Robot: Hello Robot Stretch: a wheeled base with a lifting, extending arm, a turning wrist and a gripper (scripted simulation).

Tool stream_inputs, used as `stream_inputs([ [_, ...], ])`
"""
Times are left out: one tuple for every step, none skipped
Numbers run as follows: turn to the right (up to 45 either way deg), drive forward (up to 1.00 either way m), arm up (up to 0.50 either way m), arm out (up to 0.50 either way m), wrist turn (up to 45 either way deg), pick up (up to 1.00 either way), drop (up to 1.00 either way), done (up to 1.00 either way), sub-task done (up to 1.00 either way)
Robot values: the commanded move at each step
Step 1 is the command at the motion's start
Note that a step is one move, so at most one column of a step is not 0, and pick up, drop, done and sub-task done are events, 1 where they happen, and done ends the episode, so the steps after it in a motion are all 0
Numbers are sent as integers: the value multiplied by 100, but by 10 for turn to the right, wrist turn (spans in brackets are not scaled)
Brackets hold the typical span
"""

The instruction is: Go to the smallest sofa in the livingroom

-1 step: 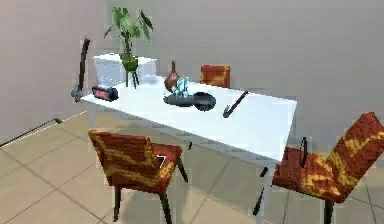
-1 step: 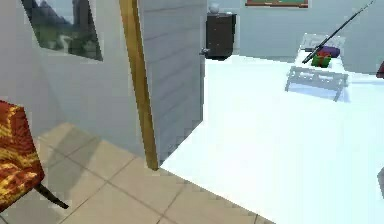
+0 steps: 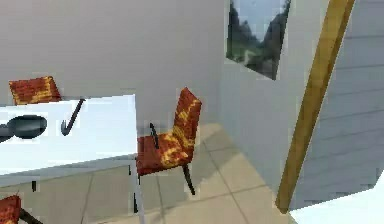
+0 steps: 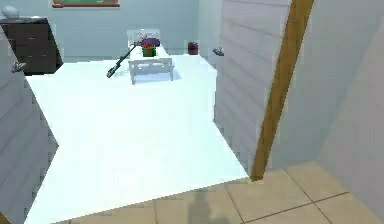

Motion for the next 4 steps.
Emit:
stream_inputs([
  [450,0,0,0,0,0,0,0,0],
  [360,0,0,0,0,0,0,0,0],
  [0,100,0,0,0,0,0,0,0],
  [0,100,0,0,0,0,0,0,0],
])
